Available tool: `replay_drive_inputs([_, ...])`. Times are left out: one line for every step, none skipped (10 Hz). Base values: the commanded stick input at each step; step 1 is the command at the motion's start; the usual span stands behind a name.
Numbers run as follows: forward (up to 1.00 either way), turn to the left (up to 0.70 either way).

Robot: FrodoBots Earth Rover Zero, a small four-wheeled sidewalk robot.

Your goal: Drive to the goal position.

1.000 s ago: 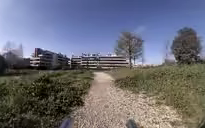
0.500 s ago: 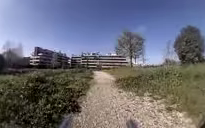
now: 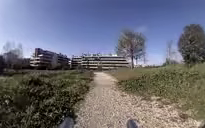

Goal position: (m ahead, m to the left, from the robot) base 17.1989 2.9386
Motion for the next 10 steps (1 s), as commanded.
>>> replay_drive_inputs([0.5,0.0])
replay_drive_inputs([0.5,0.0])
replay_drive_inputs([0.5,0.0])
replay_drive_inputs([0.5,0.0])
replay_drive_inputs([0.5,0.0])
replay_drive_inputs([0.5,0.0])
replay_drive_inputs([0.5,0.0])
replay_drive_inputs([0.5,0.0])
replay_drive_inputs([0.5,0.0])
replay_drive_inputs([0.5,0.0])
